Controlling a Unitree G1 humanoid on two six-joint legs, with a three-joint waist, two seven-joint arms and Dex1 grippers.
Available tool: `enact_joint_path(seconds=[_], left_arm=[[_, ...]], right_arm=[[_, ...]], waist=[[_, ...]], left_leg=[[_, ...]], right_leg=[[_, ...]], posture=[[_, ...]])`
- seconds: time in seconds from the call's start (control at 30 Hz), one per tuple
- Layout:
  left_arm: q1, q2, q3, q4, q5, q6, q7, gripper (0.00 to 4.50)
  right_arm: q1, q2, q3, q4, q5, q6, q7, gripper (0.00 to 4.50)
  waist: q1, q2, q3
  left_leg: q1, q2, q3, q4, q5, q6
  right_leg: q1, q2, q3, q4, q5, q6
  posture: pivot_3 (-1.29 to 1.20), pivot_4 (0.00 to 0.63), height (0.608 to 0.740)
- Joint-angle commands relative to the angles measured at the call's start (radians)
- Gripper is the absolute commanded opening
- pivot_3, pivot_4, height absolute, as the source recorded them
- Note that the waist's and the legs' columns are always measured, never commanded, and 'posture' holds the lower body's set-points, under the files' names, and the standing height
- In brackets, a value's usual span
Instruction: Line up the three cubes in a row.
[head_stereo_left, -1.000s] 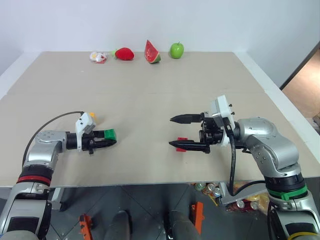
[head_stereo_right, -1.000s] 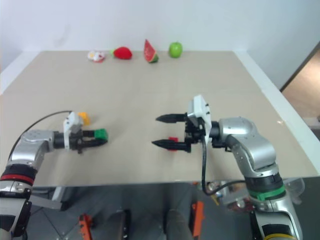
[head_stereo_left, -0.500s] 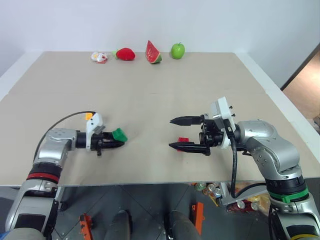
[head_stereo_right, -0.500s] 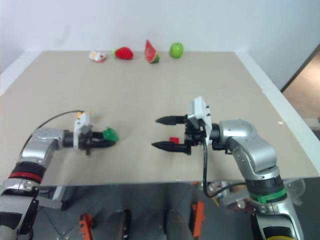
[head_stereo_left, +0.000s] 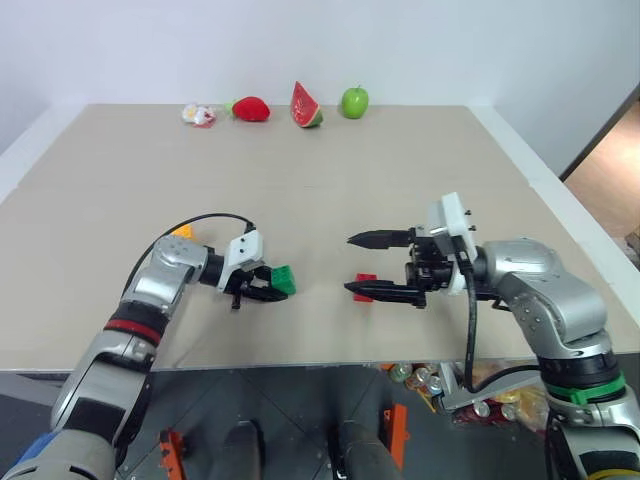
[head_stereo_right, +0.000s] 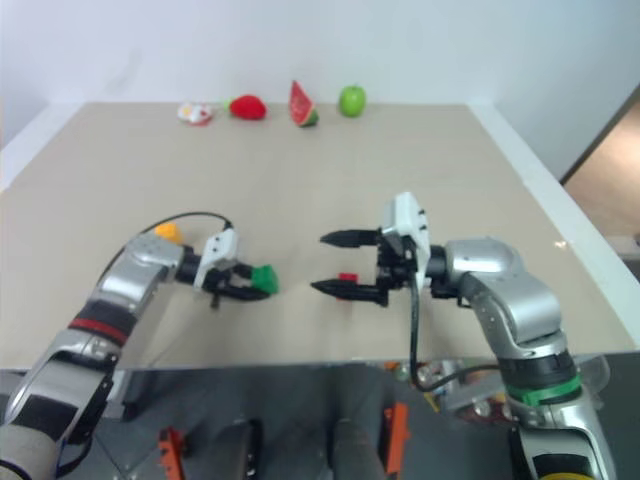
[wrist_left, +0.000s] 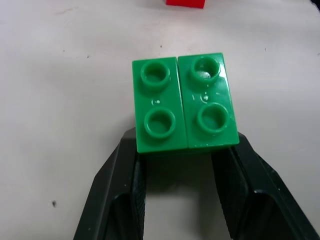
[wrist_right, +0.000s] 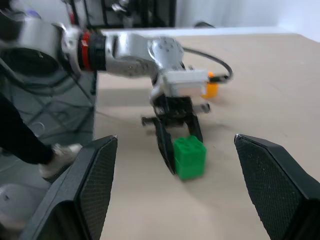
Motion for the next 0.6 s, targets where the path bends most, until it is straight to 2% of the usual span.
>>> enact_joint_path(seconds=[0.03, 0.17, 0.37, 0.6], left_arm=[[-0.090, -0.034, -0.021, 0.114, 0.053, -0.061, 0.007, 1.32], [-0.154, -0.065, -0.036, 0.192, 0.076, -0.101, -0.037, 1.32], [-0.246, -0.160, 0.000, 0.246, 0.051, -0.059, -0.063, 1.32], [-0.260, -0.195, 0.038, 0.243, 0.023, -0.014, -0.070, 1.32]], right_arm=[[0.053, -0.068, -0.055, 0.014, -0.047, -0.056, 0.014, 3.87], [0.074, -0.094, -0.075, 0.036, -0.054, -0.068, 0.003, 3.87], [0.062, -0.065, -0.069, 0.030, -0.047, -0.063, -0.021, 3.87], [0.050, -0.047, -0.055, 0.034, -0.053, -0.063, -0.028, 3.87]], waist=[[0.005, 0.000, 0.000], [0.004, 0.000, 0.000], [0.005, 0.000, 0.000], [-0.015, 0.000, 0.000]], left_leg=[[0.000, 0.000, 0.000, 0.001, 0.000, 0.000], [0.000, -0.004, 0.001, 0.004, 0.001, 0.001], [-0.004, -0.005, 0.001, 0.006, 0.001, 0.002], [-0.006, -0.005, 0.001, 0.003, -0.004, 0.010]], right_leg=[[0.001, 0.000, 0.001, 0.000, 0.000, 0.000], [0.002, -0.003, 0.003, -0.001, 0.001, 0.002], [0.001, -0.004, 0.003, -0.002, 0.002, 0.003], [-0.001, -0.001, 0.005, -0.001, -0.002, 0.009]], posture=[[0.00, 0.150, 0.740], [0.00, 0.150, 0.740], [0.00, 0.150, 0.740], [0.00, 0.150, 0.740]])
